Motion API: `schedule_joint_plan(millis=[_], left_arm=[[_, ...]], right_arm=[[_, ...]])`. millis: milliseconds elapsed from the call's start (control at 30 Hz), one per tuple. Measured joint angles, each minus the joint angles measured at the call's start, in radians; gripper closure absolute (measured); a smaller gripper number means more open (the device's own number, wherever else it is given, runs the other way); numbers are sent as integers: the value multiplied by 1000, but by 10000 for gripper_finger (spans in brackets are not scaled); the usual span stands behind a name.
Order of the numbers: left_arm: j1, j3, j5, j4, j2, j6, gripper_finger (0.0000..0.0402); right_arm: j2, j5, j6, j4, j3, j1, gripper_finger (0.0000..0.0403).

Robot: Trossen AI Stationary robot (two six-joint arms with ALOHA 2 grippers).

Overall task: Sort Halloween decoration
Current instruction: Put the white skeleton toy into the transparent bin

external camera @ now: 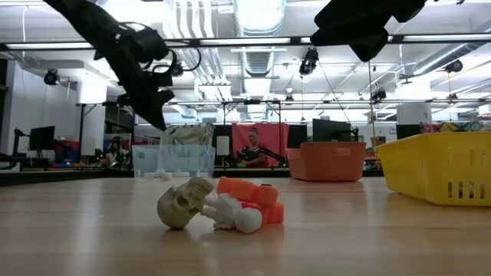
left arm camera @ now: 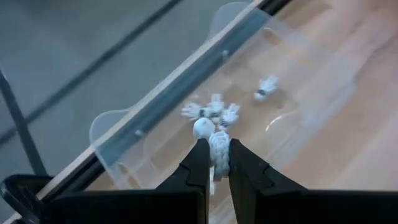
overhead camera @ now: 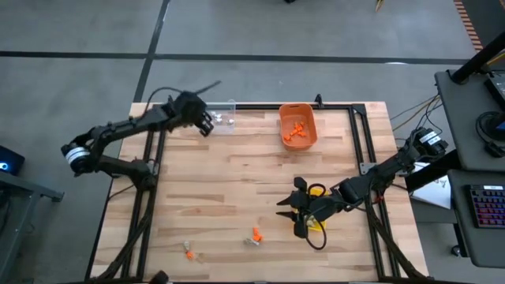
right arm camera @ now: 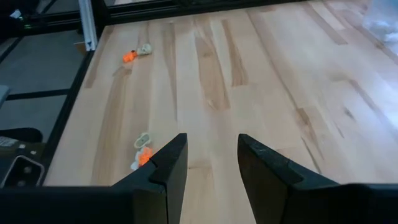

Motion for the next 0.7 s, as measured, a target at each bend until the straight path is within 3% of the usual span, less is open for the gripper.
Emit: schedule_joint_plan(millis=[167,500,700], left_arm=[[86,109,39,-113,82,27,389],[101,369,39,-405,325,224,389],[116,484,39,-542,486,261,389]], right_arm=[[0,36,-10,-6,0,-2,271],[0,39,-10,-21,0,-6,271],[0,39,2,-31,0,-6,271]])
